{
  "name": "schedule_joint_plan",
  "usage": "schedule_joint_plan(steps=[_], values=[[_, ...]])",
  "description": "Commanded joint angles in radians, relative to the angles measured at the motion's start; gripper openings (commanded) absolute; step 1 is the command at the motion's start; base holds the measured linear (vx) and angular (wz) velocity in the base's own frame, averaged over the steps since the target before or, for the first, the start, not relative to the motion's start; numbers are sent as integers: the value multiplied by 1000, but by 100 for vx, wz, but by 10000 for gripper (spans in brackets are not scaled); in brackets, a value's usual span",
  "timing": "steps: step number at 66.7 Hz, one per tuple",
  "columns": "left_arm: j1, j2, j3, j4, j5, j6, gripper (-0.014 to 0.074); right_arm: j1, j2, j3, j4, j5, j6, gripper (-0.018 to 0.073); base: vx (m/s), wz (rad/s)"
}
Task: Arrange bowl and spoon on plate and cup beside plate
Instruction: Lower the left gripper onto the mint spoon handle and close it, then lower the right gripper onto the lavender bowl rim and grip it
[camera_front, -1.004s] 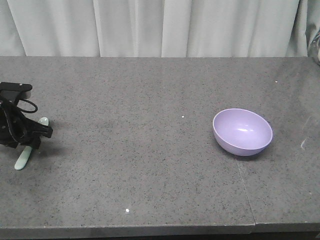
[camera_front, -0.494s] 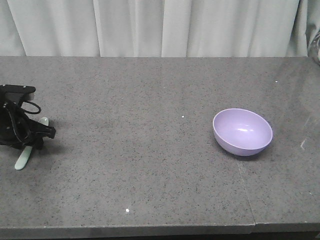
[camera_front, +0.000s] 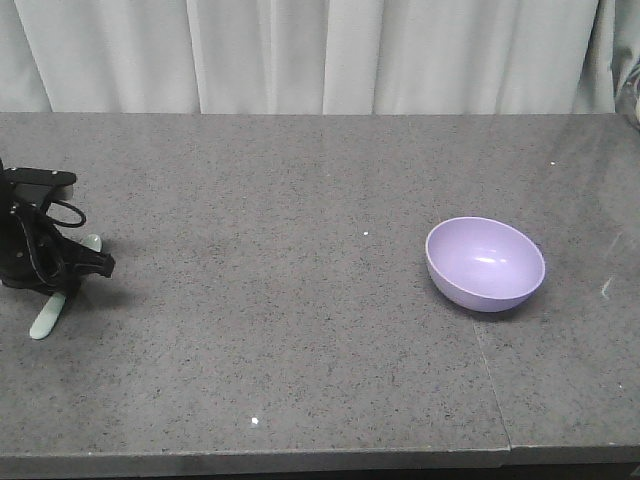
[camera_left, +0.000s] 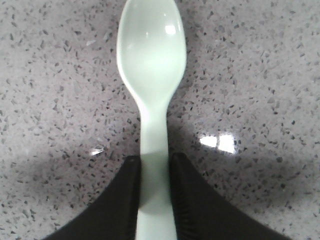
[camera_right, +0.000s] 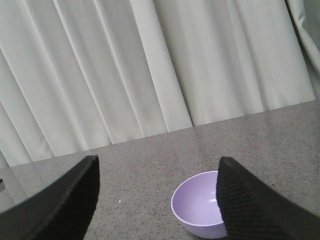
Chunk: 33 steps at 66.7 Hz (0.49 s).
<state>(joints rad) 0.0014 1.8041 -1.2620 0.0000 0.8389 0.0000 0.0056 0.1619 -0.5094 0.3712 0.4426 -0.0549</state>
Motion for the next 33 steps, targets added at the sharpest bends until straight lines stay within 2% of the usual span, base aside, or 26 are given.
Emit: schedule_joint_plan(steps=[1, 12, 17, 27, 33], values=[[-1, -18, -7, 12, 30, 12, -7, 2, 22, -30, 9, -64, -9, 491, 0, 0], [-1, -59, -7, 0, 37, 15, -7, 2, 31, -33, 9, -89, -9, 491, 0, 0], [-1, -104, -7, -31, 31, 28, -7, 2, 58, -54, 4, -96, -9, 491, 0, 0], [-1, -219, -7, -90, 11, 48, -7, 2, 171, -172, -11, -90, -19, 491, 0, 0], [-1, -294, -7, -134, -4, 48, -7, 2, 261, -269, -63, -89, -19, 491, 0, 0]])
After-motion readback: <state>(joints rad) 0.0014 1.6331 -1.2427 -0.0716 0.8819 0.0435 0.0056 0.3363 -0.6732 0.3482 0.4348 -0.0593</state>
